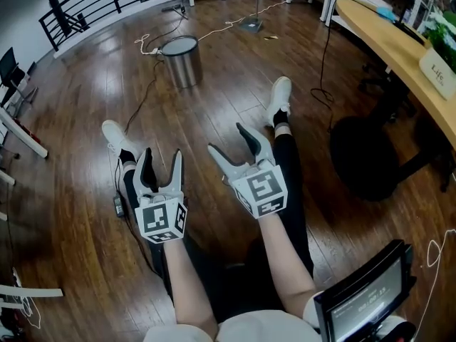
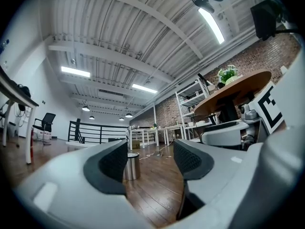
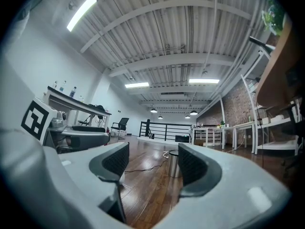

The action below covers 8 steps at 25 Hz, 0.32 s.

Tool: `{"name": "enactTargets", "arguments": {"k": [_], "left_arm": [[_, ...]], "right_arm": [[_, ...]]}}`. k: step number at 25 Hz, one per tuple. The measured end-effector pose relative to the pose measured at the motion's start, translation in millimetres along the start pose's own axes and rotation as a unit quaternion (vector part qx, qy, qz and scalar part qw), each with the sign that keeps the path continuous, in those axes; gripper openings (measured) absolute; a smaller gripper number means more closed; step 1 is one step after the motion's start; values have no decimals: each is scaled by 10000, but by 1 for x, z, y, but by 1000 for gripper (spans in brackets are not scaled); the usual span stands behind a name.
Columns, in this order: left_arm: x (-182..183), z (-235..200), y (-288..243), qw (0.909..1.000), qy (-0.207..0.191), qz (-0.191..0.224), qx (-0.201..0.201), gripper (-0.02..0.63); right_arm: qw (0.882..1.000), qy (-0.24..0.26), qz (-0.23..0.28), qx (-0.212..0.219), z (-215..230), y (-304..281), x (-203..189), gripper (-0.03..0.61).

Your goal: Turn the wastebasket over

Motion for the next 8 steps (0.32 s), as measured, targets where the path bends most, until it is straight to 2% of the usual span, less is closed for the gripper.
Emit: {"name": "enactTargets", "arguments": {"k": [8], "left_arm": [[-12, -7, -4, 10000, 56, -36, -61, 307]], "right_arm": [[9999, 14, -91, -52, 2, -6, -11, 308]]}}
Point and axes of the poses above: the fingertips, and each gripper's own axes: y backward along the fingers, z to its right, x out of its top, the point moved 2 cm from there along y, backward along the fingers, and after that the axes turned 15 degrees about z, right-handed, at the moved point
